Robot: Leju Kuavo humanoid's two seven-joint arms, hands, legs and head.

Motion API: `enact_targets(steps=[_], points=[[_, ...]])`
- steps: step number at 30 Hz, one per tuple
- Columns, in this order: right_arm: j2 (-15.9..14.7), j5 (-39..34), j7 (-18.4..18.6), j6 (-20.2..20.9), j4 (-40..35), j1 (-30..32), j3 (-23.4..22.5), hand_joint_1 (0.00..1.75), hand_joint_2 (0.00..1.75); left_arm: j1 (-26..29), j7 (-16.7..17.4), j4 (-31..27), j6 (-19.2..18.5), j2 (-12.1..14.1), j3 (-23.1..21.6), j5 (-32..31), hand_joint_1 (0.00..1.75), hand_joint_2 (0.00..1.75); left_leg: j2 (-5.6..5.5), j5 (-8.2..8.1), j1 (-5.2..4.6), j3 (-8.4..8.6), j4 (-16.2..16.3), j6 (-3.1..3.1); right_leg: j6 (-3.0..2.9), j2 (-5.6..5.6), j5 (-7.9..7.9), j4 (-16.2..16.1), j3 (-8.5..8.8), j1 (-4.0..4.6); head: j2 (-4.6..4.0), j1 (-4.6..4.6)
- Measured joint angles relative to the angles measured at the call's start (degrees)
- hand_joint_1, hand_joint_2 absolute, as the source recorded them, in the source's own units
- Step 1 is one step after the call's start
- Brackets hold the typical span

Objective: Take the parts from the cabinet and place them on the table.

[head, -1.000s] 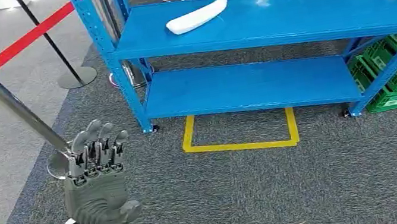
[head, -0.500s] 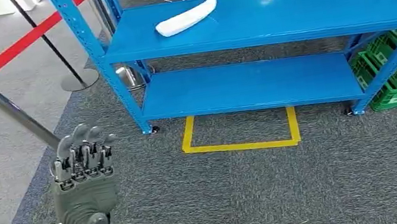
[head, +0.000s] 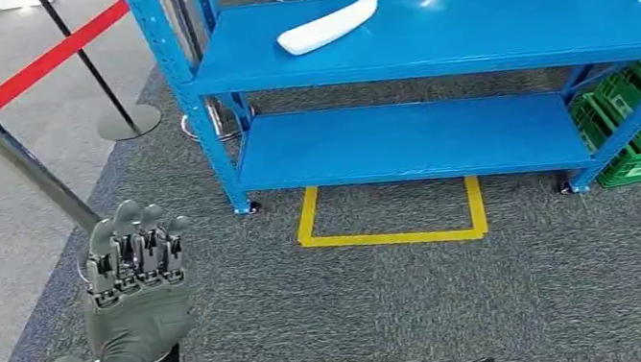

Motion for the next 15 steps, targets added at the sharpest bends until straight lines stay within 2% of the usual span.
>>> enact_targets(steps=[1, 3, 4, 8, 9, 10, 12, 13, 14, 15], points=[[0.0, -0.05, 0.93, -0.4, 0.0, -0.01, -0.04, 0.0, 0.0, 0.03, 0.0, 0.0, 0.0, -0.02, 0.17, 0.18, 0.0, 0.0, -0.17, -0.1, -0.01, 0.2, 0.0, -0.07, -0.15, 0.0, 2.57, -3.84, 1.69, 0.01, 0.0, 0.0], [0.0, -0.09, 2.5, -1.21, 0.0, -0.11, -0.04, 0.0, 0.0, 0.1, 0.0, 0.0, -0.02, -0.09, 0.52, 0.16, 0.0, 0.0, -0.27, -0.44, 0.0, 0.77, 0.01, -0.43, -0.46, 0.01, 7.93, -14.91, 7.03, -0.02, 0.0, 0.04], [0.0, -0.09, 3.04, -1.43, 0.0, -0.23, -0.04, 0.0, 0.0, 0.12, 0.0, 0.0, -0.02, -0.09, 0.61, 0.09, 0.0, 0.0, -0.28, -0.58, -0.38, 0.75, 0.1, -0.73, -0.5, 0.11, 6.99, -16.78, 8.17, 0.18, 0.0, 0.0], [0.0, -0.11, 3.63, -1.91, 0.0, -0.09, -0.09, 0.0, 0.0, 0.17, 0.0, 0.02, 0.06, -0.09, 0.85, -0.17, 0.0, 0.0, -0.35, -0.3, -0.18, 0.7, -0.17, -1.85, -1.68, 0.29, 7.45, -17.28, 8.06, 0.37, 0.0, -0.09], [0.02, -0.11, 3.81, -1.91, 0.0, -0.17, -0.09, 0.0, 0.0, 0.17, 0.0, 0.0, 0.31, -0.09, 0.9, -0.46, 0.0, 0.0, -0.27, -0.77, -0.13, 0.59, 0.03, -2.25, -2.05, 0.24, 7.68, -17.54, 8.2, -0.02, 0.0, -0.04], [0.02, -0.11, 4.05, -2.04, 0.0, -0.25, -0.09, 0.0, 0.0, 0.17, 0.0, 0.02, 0.55, -0.09, 0.9, -0.48, 0.0, 0.0, -0.19, -2.15, -0.18, -0.15, 1.72, -2.55, -2.36, 0.22, 7.65, -17.55, 8.2, -0.09, 0.0, -0.33], [0.02, -0.15, 4.98, -2.36, 0.0, -0.26, -0.09, 0.0, 0.0, 0.19, 0.0, 0.04, 1.42, -0.09, 0.94, -0.78, 0.0, 0.0, -0.17, -6.81, -0.02, -4.54, 10.91, -3.03, -2.64, 0.03, 7.62, -17.55, 8.14, -0.11, 0.0, -0.57], [0.02, -0.26, 5.65, -2.72, 0.0, -0.18, -0.11, 0.0, 0.0, 0.21, 0.02, 0.11, 1.93, -0.09, 1.03, -1.16, 0.0, 0.0, -0.16, -8.53, -0.02, -6.98, 15.76, -3.13, -2.65, -0.08, 7.62, -17.55, 8.11, -0.11, 0.0, -0.55], [0.02, -0.46, 6.33, -3.06, 0.0, -0.15, -0.13, 0.0, 0.0, 0.23, 0.26, 0.18, 2.56, -0.09, 1.11, -1.64, 0.0, 0.0, -0.16, -8.84, -0.01, -8.39, 18.3, -3.2, -2.64, -0.14, 7.61, -17.55, 8.12, -0.11, 0.0, -0.57], [0.02, -0.66, 6.78, -3.24, 0.0, -0.16, -0.18, 0.0, 0.0, 0.23, 0.77, 0.24, 3.11, -0.09, 1.18, -1.97, 0.0, 0.0, -0.15, -7.71, 0.04, -8.37, 17.95, -3.18, -2.64, -0.13, 7.61, -17.55, 8.16, -0.13, 0.0, -0.55]])
